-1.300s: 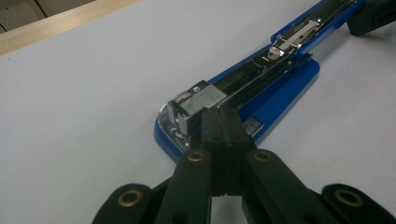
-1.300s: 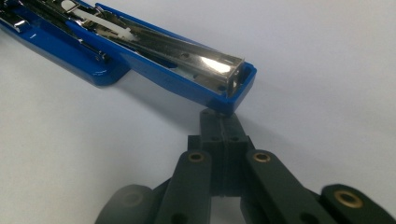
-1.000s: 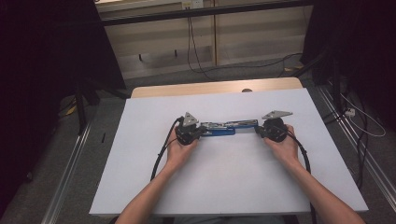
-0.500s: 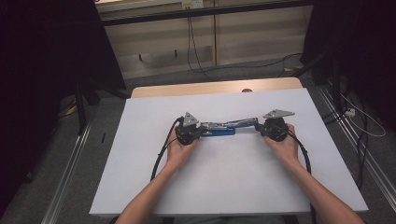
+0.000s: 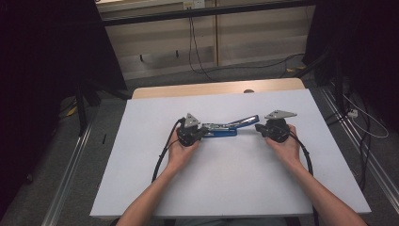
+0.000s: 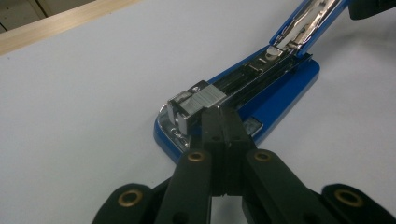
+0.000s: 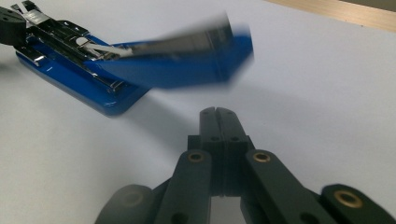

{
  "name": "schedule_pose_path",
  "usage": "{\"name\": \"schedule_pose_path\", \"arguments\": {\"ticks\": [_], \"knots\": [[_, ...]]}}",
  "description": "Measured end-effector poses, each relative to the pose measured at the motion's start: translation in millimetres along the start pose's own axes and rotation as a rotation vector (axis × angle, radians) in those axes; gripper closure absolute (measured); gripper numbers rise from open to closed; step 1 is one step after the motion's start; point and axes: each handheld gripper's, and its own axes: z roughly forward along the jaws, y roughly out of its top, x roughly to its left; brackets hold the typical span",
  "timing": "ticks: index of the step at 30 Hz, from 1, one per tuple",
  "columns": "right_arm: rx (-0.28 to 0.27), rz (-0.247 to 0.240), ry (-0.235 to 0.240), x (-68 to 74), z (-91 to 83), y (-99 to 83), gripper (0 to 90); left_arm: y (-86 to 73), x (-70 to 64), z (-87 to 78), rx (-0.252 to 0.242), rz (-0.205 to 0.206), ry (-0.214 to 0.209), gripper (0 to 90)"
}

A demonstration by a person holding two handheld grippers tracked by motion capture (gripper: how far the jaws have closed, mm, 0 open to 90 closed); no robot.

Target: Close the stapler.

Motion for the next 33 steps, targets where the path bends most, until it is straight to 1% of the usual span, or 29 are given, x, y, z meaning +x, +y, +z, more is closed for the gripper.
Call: {"name": "schedule_pose_path", "arguments": {"ticks": [3, 4, 7, 9, 14, 18, 22, 23, 26, 28, 29, 30, 32, 33], "knots": [[-0.003, 0.002, 0.002, 0.4, 0.2, 0.3, 90.0, -0.1, 0.4, 0.0, 0.001, 0.001, -0.002, 90.0], [-0.005, 0.004, 0.002, 0.5, 0.2, 0.3, 90.0, -0.4, 0.3, 0.1, -0.002, -0.005, -0.009, 90.0], [-0.014, 0.005, 0.008, 1.0, 0.1, 0.5, 90.0, -0.2, -0.2, 0.3, -0.002, -0.001, -0.002, 90.0], [-0.017, 0.007, 0.013, 1.5, 0.0, 0.4, 90.0, -0.5, 0.0, 0.4, -0.002, -0.002, -0.007, 90.0], [-0.025, 0.012, 0.033, 2.3, -0.3, 0.1, 90.0, -0.5, -0.5, -0.1, -0.002, 0.006, -0.001, 90.0], [-0.038, 0.018, 0.041, 2.9, -2.0, 0.8, 89.8, -0.4, 0.0, -0.4, -0.001, 0.0, -0.004, 90.0], [-0.045, 0.026, 0.05, 2.6, -2.2, 0.4, 86.3, -0.7, 1.7, -1.5, 0.003, -0.01, -0.006, 89.1], [-0.046, 0.03, 0.053, 2.7, -2.3, 0.2, 85.7, -0.6, 2.0, -2.0, 0.004, -0.007, -0.008, 88.5], [-0.048, 0.03, 0.056, 2.8, -2.2, 0.3, 84.0, -0.9, 2.4, -2.5, 0.004, -0.012, -0.023, 86.1], [-0.049, 0.032, 0.058, 3.1, -2.6, 0.3, 82.4, -1.4, 1.7, -2.4, 0.0, -0.023, -0.032, 85.6], [-0.054, 0.031, 0.059, 2.8, -2.9, 0.3, 81.1, -1.4, 1.8, -2.7, 0.0, -0.022, -0.032, 85.1], [-0.058, 0.035, 0.061, 2.9, -3.4, 0.3, 79.8, -1.8, 1.1, -2.8, -0.002, -0.031, -0.035, 84.7], [-0.064, 0.034, 0.06, 2.6, -4.2, 0.5, 76.5, -2.4, 1.3, -4.2, 0.001, -0.02, -0.027, 83.8], [-0.069, 0.041, 0.059, 2.7, -4.8, 0.6, 73.8, -3.0, 0.5, -4.5, -0.002, -0.027, -0.033, 83.5]]}}
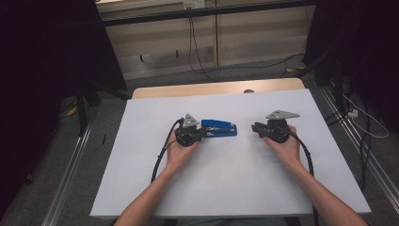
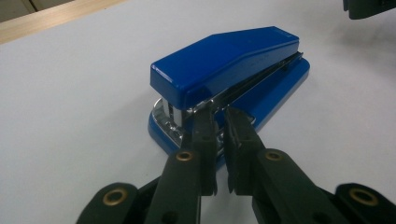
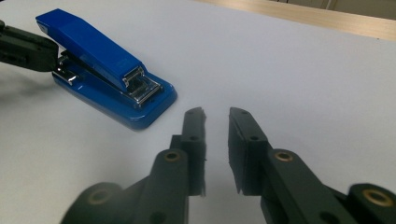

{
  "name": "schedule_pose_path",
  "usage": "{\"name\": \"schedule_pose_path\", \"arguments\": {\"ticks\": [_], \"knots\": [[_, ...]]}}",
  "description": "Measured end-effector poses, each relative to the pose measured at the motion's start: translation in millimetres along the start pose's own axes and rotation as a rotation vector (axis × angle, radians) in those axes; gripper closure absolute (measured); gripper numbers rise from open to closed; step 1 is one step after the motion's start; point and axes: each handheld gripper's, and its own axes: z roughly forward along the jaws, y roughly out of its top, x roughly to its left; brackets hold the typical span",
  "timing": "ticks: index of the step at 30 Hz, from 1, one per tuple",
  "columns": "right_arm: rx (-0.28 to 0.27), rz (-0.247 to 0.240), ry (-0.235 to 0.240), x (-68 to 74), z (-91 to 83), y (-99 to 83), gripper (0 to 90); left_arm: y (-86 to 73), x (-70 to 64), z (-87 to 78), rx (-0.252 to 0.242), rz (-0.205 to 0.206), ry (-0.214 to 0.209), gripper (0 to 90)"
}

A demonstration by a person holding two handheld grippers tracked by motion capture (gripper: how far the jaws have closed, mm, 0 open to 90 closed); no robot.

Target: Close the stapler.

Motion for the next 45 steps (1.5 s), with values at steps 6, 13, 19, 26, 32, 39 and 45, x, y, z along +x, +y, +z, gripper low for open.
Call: {"name": "schedule_pose_path", "arguments": {"ticks": [6, 13, 19, 26, 32, 39, 45], "knots": [[-0.011, -0.001, 0.019, 2.3, -2.3, 0.9, 64.1, -3.8, -0.4, -5.3, 0.003, 0.006, 0.01, 78.9], [-0.011, 0.011, -0.002, 3.1, -1.0, -0.1, 41.0, -7.6, 3.0, -11.6, -0.003, 0.001, 0.046, 66.2], [-0.029, 0.035, -0.026, 3.3, -4.0, 1.1, 18.7, -9.2, 1.3, -17.5, -0.024, -0.004, 0.068, 41.8], [-0.045, 0.046, -0.027, 4.0, -6.4, 2.1, 6.2, -7.8, 0.9, -18.8, -0.023, -0.026, 0.12, 14.5], [-0.064, 0.036, -0.036, 7.8, -10.4, 1.4, 3.9, -6.1, -0.1, -23.2, -0.034, -0.025, 0.109, 5.2], [-0.074, 0.061, -0.04, 7.5, -20.7, 1.6, 3.9, -11.7, -2.9, -38.0, -0.083, -0.021, 0.113, 4.2], [-0.086, 0.037, -0.071, 10.3, -29.5, -1.0, 5.3, -14.1, -6.8, -48.8, -0.122, -0.01, 0.093, 4.1]]}}
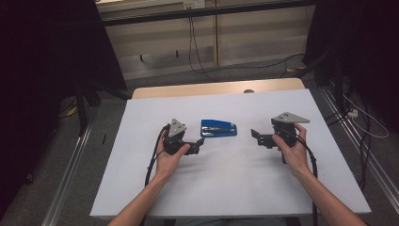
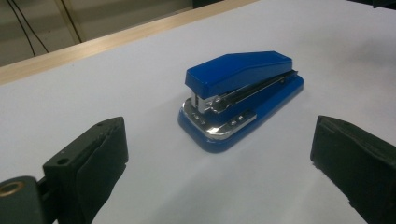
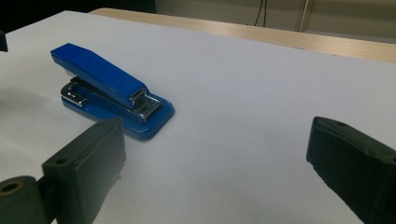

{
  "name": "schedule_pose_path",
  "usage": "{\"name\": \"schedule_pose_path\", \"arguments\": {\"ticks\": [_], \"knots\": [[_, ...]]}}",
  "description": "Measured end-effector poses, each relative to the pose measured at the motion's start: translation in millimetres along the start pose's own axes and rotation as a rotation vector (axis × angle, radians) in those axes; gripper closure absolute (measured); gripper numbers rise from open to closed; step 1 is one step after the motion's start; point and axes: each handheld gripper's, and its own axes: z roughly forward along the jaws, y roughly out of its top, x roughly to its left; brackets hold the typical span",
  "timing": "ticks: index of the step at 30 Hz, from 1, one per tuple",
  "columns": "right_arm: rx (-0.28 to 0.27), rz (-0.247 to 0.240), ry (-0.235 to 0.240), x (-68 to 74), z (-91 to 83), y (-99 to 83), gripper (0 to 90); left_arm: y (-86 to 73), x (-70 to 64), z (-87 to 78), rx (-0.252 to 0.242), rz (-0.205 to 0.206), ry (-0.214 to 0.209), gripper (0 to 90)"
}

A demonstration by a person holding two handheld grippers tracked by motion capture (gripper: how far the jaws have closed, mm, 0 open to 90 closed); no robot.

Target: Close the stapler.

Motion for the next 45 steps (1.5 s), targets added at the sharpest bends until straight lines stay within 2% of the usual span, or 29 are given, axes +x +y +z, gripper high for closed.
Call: {"name": "schedule_pose_path", "arguments": {"ticks": [4, 8, 13, 18, 21, 25, 27, 31, 36, 42, 45], "knots": [[-0.012, -0.019, -0.007, 4.4, -7.1, -1.5, 5.4, -2.6, -0.1, -10.0, 0.001, -0.024, 0.042, 3.8], [-0.018, -0.031, -0.017, 5.9, -14.3, -5.9, 5.3, -5.5, 1.3, -20.8, -0.034, -0.062, 0.066, 3.6], [-0.025, -0.034, -0.033, 6.0, -22.6, -8.9, 5.4, -14.1, 0.4, -35.1, -0.047, -0.058, 0.077, 3.6], [-0.038, -0.043, -0.054, 9.2, -30.6, -12.9, 5.4, -19.3, -0.6, -50.0, -0.058, -0.052, 0.116, 3.4], [-0.044, -0.043, -0.058, 10.7, -35.0, -15.1, 5.4, -20.7, -1.3, -57.1, -0.077, -0.07, 0.11, 3.4], [-0.056, -0.042, -0.065, 11.8, -40.8, -16.7, 5.4, -25.1, -2.1, -64.7, -0.067, -0.062, 0.106, 3.4], [-0.054, -0.04, -0.054, 11.7, -43.8, -18.2, 5.5, -27.6, -2.7, -69.2, -0.064, -0.066, 0.113, 3.4], [-0.058, -0.033, -0.06, 10.6, -51.3, -21.8, 5.5, -32.1, -2.6, -79.0, -0.079, -0.074, 0.114, 3.4], [-0.061, -0.021, -0.062, 9.8, -60.7, -24.3, 5.5, -39.3, -3.5, -90.7, -0.067, -0.077, 0.119, 3.3], [-0.074, -0.018, -0.076, 15.0, -69.0, -27.6, 5.3, -45.5, -5.0, -104.8, -0.083, -0.089, 0.122, 3.4], [-0.081, -0.008, -0.075, 16.8, -73.8, -29.5, 5.2, -47.7, -3.6, -109.7, -0.075, -0.097, 0.131, 3.3]]}}
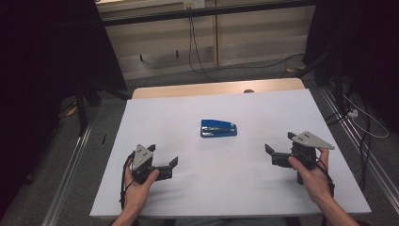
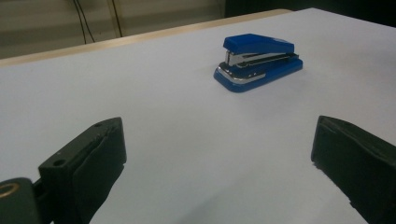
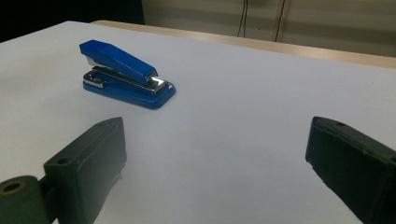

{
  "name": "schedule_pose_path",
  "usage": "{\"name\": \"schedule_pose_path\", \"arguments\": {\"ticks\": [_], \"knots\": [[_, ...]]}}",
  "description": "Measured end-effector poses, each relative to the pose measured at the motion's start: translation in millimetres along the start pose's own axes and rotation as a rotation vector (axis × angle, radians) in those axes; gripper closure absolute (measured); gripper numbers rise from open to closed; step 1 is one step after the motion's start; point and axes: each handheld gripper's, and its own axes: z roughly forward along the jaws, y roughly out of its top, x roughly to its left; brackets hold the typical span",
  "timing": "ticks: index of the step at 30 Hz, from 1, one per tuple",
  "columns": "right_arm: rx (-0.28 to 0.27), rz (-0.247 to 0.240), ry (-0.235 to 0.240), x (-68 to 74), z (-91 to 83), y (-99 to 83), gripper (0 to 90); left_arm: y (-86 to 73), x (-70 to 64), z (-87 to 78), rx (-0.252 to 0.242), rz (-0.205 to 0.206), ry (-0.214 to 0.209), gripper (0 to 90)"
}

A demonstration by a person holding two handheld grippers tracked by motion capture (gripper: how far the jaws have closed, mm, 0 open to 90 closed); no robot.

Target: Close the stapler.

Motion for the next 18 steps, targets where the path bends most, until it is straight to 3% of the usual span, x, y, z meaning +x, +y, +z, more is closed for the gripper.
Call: {"name": "schedule_pose_path", "arguments": {"ticks": [5, 8, 10, 13, 18], "knots": [[-0.016, 0.01, -0.017, 0.3, -8.9, -1.6, 5.0, -1.2, -1.5, -7.2, -0.009, 0.003, 0.024, 3.4], [-0.014, 0.013, -0.019, -0.6, -14.7, -4.7, 5.0, -3.9, -6.2, -11.4, 0.0, 0.048, 0.05, 3.4], [-0.008, -0.007, -0.023, -1.3, -19.1, -6.5, 5.0, -5.6, -7.8, -14.9, 0.002, 0.044, 0.039, 3.4], [-0.011, 0.007, -0.034, -3.9, -25.7, -9.9, 4.8, -5.1, -8.4, -18.4, -0.023, 0.026, 0.048, 3.4], [-0.011, 0.019, -0.05, -8.0, -32.9, -15.1, 4.6, -5.4, -6.0, -18.5, -0.017, 0.009, 0.042, 3.4]]}}
